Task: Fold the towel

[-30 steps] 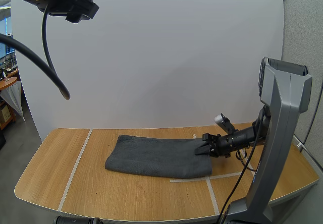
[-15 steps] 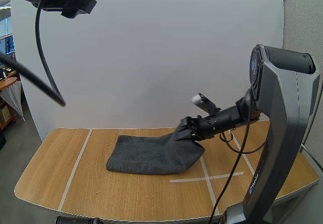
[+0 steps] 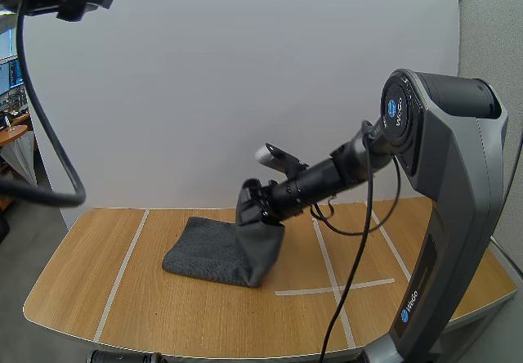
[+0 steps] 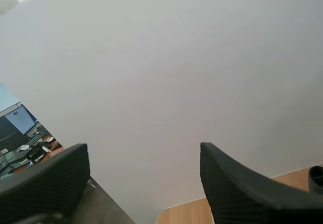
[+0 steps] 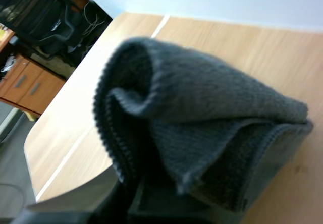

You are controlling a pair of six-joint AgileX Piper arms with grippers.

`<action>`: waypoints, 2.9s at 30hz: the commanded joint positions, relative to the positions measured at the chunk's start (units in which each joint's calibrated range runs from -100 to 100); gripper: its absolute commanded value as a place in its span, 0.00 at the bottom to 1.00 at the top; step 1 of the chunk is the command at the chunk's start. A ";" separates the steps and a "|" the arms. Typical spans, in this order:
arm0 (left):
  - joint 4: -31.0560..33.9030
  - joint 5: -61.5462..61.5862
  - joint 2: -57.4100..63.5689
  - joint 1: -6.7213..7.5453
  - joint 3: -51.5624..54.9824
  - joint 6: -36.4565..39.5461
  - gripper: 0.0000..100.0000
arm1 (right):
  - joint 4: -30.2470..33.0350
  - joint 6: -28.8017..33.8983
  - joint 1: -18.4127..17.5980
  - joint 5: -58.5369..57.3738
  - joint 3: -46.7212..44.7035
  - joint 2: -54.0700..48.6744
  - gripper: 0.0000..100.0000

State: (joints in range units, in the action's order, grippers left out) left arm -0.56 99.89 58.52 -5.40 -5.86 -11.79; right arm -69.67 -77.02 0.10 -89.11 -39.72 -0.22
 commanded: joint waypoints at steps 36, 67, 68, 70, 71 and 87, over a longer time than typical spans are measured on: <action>3.04 0.11 3.26 -0.09 -0.06 2.31 1.00 | -1.23 5.13 -14.92 31.82 18.84 15.09 0.00; 3.02 0.11 5.96 -0.09 -0.06 3.48 1.00 | -3.96 5.45 -15.06 34.68 20.90 11.88 0.98; 3.02 0.11 5.96 -0.09 -0.06 3.48 1.00 | -3.32 5.45 -14.79 35.28 20.90 10.88 0.98; 3.02 0.11 5.96 -0.09 -0.06 3.48 1.00 | -0.70 6.20 -14.04 35.28 20.90 9.24 0.98; 3.02 0.11 5.96 -0.09 -0.06 3.48 1.00 | 1.96 8.07 -13.47 34.91 20.90 8.38 0.98; 5.57 0.11 5.93 -0.09 -0.06 3.48 1.00 | 5.11 6.08 -3.28 17.22 7.75 6.89 0.98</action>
State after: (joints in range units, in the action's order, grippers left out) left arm 4.61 99.89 64.19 -5.40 -5.97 -8.91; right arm -59.44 -65.10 -3.90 -69.64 -26.66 7.26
